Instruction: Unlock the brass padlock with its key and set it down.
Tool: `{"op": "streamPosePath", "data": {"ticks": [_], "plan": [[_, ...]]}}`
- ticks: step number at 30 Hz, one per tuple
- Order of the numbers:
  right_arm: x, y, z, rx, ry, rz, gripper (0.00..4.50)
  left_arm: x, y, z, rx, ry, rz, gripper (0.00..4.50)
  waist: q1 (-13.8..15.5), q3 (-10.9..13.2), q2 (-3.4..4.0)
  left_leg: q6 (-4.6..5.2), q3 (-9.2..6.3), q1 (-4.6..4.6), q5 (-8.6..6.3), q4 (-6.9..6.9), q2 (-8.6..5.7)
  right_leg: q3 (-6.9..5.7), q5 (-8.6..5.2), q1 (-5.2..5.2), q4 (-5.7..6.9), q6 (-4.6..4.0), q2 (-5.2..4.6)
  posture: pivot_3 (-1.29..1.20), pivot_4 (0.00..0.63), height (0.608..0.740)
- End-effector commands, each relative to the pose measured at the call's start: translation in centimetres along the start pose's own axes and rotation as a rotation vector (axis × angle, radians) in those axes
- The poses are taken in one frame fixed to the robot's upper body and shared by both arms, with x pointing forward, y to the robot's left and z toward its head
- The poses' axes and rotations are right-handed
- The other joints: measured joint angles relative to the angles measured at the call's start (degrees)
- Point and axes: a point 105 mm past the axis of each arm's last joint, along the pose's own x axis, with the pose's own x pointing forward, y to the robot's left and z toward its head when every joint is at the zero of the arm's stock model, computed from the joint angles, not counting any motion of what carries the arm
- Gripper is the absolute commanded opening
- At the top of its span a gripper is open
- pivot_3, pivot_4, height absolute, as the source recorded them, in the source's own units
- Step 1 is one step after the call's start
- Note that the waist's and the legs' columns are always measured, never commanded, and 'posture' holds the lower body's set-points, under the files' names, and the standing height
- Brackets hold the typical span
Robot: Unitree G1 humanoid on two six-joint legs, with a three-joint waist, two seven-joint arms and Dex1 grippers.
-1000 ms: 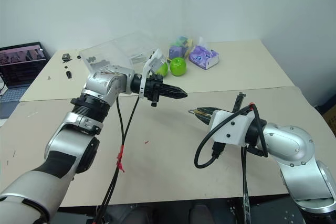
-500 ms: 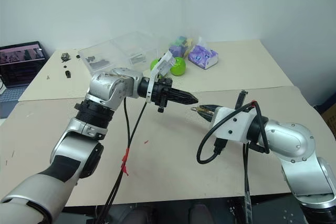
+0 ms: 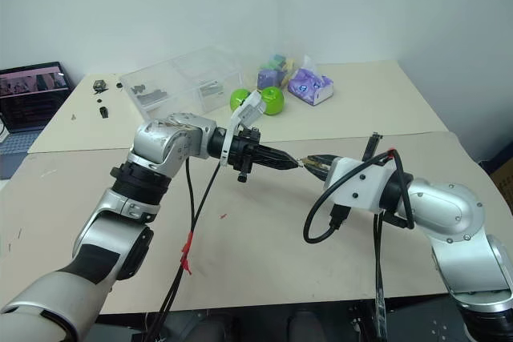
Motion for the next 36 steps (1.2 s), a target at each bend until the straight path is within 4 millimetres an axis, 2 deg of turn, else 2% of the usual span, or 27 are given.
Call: {"op": "streamPosePath", "data": {"ticks": [1,8,18,36], "plan": [[-0.4,-1.9,1.4,-0.028,-0.038,-0.065,0.23,0.1,-0.5,0.2,0.035,-0.004,-0.011,0.02,0.01,0.00,0.00,0.00,0.00,0.00,0.00,0.00,0.00,0.00,0.00,0.00,0.00,0.00,0.00,0.00,0.150,0.740],[-0.1,-2.2,2.4,-0.013,-0.059,-0.067,0.23,0.0,-0.2,0.2,0.041,0.001,0.000,0.02,0.05,0.04,-0.04,0.00,0.00,-0.01,0.00,0.00,0.00,0.00,0.00,-0.01,0.00,0.00,-0.01,0.00,0.150,0.740],[-0.3,-1.1,0.8,-0.001,-0.008,-0.048,0.23,-0.3,-0.5,0.5,0.045,0.002,-0.016,0.02,0.08,0.04,-0.05,0.00,0.00,-0.02,0.00,0.00,-0.02,0.01,0.00,-0.02,0.00,0.00,-0.03,0.00,0.150,0.740],[0.3,0.9,0.7,0.010,-0.023,-0.004,0.23,-0.3,-0.3,1.4,0.058,-0.012,-0.011,0.02,0.06,0.05,-0.06,0.00,0.01,-0.02,0.00,0.00,-0.02,0.00,0.00,-0.02,-0.01,0.00,-0.02,0.00,0.150,0.740]]}}
